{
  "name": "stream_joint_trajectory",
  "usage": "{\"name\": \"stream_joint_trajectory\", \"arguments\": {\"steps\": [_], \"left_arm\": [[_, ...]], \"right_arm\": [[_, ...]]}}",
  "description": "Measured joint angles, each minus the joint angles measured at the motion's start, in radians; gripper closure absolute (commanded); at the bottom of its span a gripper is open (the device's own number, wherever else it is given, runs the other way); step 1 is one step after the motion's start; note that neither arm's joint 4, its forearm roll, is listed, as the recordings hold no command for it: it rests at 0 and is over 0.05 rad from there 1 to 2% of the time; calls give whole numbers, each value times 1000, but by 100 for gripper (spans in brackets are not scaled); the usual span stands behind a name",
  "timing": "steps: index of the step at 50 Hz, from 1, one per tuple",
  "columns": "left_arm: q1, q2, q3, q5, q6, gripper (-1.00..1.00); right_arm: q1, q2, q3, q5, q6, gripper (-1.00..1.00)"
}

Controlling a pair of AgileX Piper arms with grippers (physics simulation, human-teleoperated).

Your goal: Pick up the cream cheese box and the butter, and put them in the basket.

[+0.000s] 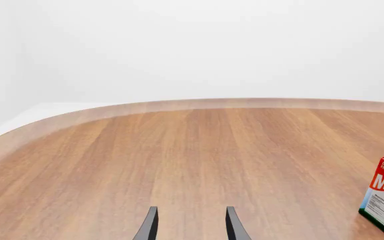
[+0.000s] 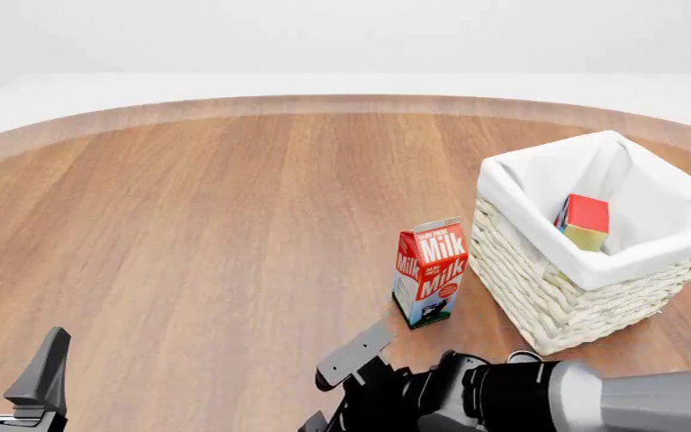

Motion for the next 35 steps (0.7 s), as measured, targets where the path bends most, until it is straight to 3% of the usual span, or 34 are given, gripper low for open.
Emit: {"name": "stream_joint_trajectory", "arguments": {"steps": [35], "left_arm": [[0, 0, 0, 0, 0, -100]], "right_arm": [[10, 43, 16, -47, 25, -100]]}}
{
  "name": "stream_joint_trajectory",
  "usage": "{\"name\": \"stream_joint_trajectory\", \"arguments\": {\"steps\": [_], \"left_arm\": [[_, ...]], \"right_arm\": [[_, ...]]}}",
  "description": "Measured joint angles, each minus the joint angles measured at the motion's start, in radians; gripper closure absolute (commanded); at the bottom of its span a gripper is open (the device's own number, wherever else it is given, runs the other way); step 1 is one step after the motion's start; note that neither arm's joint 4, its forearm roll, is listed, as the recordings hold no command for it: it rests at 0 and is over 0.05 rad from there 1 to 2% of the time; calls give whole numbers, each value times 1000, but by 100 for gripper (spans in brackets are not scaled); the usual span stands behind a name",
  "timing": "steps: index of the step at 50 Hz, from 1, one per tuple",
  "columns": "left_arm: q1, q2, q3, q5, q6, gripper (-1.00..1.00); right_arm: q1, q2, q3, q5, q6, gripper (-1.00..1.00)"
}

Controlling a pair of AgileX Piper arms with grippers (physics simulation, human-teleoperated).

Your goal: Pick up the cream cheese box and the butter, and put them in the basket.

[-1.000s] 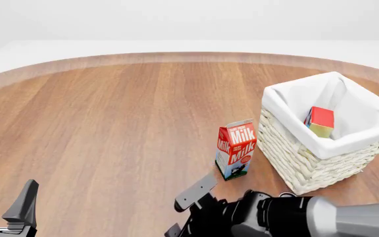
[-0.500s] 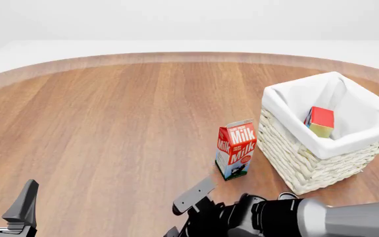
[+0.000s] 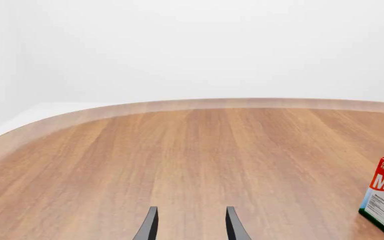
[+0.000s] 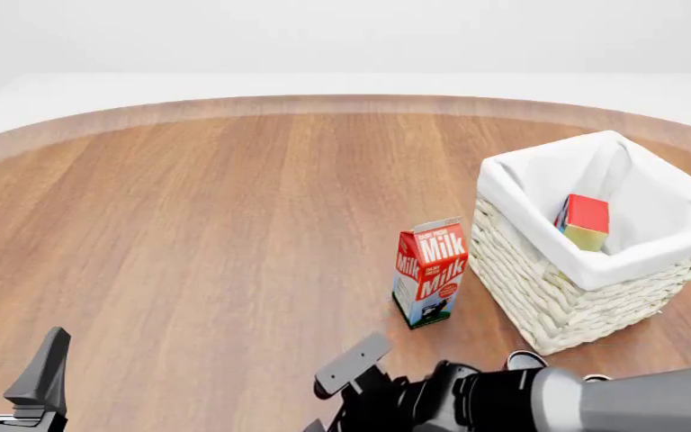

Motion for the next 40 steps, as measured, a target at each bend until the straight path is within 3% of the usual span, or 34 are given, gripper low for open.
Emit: {"name": "stream_joint_trajectory", "arguments": {"steps": [28, 29, 40], "left_arm": [[0, 0, 0, 0, 0, -100], [0, 0, 0, 0, 0, -100], [0, 0, 0, 0, 0, -100]], "right_arm": [[17, 38, 11, -41, 23, -100], [17, 38, 11, -42, 24, 100], [9, 29, 14, -44, 16, 100]]}}
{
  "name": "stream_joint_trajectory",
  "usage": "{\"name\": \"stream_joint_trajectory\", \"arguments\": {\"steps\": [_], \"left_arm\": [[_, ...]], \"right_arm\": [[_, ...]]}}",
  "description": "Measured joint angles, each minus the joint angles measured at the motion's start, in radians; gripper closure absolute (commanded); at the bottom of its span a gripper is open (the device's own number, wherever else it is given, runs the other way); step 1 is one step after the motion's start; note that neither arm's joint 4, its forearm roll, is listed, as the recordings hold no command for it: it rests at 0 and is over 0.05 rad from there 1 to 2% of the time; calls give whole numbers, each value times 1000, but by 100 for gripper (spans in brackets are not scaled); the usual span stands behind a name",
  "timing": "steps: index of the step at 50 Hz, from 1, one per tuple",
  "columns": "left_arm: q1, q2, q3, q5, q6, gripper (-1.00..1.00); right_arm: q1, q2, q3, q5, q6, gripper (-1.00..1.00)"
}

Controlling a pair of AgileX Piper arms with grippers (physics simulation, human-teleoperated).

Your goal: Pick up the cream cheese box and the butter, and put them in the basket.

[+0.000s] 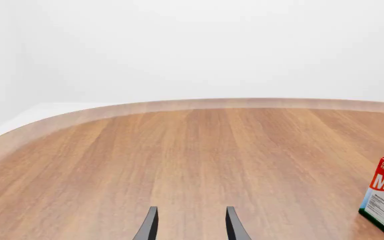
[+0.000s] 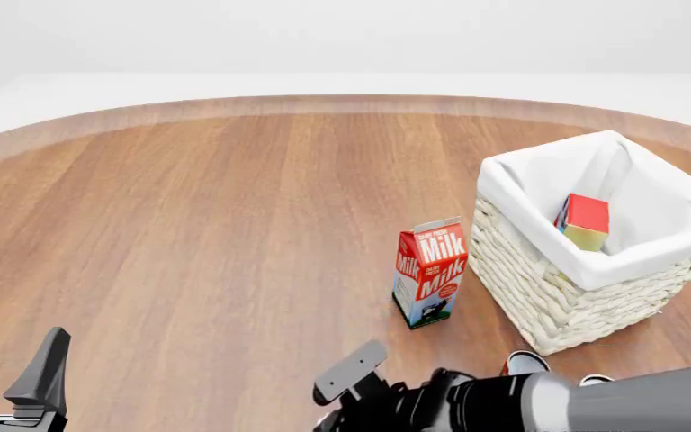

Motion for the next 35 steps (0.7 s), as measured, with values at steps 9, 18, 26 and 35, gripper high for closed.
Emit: {"name": "stream_joint_trajectory", "arguments": {"steps": [9, 18, 26, 35], "left_arm": [[0, 0, 0, 0, 0, -100], [0, 0, 0, 0, 0, -100], [0, 0, 0, 0, 0, -100], [0, 0, 0, 0, 0, -100]], "right_arm": [[-12, -11, 0, 11, -11, 100], [-26, -59, -27, 64, -42, 100], [-34, -146, -97, 166, -92, 100], [-39, -223, -185, 277, -155, 100]]}}
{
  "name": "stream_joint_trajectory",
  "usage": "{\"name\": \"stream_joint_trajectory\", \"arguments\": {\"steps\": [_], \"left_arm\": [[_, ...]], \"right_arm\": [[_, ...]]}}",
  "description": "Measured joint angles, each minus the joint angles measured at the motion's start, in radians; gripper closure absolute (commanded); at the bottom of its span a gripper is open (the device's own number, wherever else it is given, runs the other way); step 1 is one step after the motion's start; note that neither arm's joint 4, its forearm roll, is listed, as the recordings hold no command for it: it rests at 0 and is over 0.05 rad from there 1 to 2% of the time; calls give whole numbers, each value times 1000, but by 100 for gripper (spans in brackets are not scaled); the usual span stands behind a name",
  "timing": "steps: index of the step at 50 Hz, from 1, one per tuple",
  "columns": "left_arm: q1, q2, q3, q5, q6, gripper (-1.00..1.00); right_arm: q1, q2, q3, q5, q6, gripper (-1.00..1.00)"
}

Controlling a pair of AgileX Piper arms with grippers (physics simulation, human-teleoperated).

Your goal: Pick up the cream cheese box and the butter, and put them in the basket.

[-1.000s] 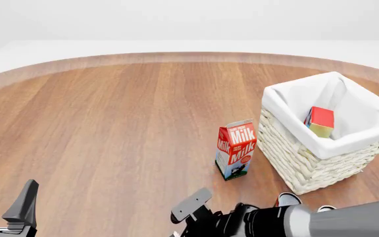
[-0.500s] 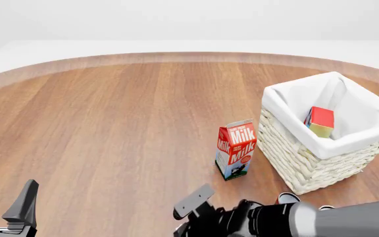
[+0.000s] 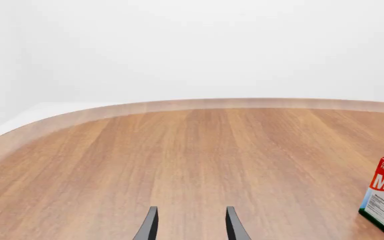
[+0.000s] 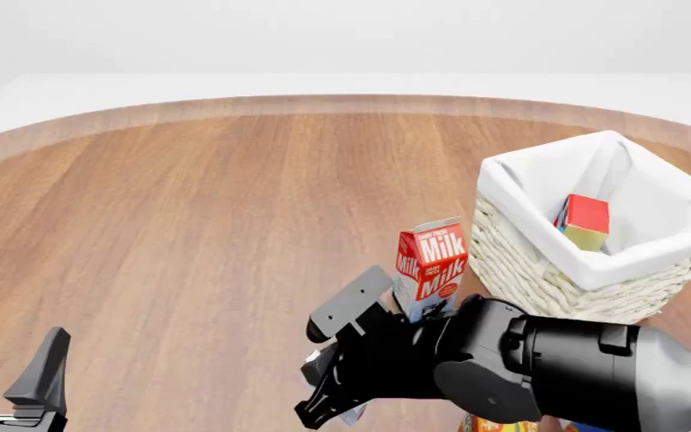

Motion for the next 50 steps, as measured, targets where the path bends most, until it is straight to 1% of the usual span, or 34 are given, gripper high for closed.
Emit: {"name": "stream_joint_trajectory", "arguments": {"steps": [8, 24, 34, 50], "left_arm": [[0, 0, 0, 0, 0, -100], [0, 0, 0, 0, 0, -100], [0, 0, 0, 0, 0, -100], [0, 0, 0, 0, 0, -100]], "right_arm": [[-15, -37, -84, 75, -64, 100], [-68, -106, -215, 178, -185, 100], [-145, -175, -268, 231, -260, 100], [-266, -282, -338, 310, -334, 100]]}}
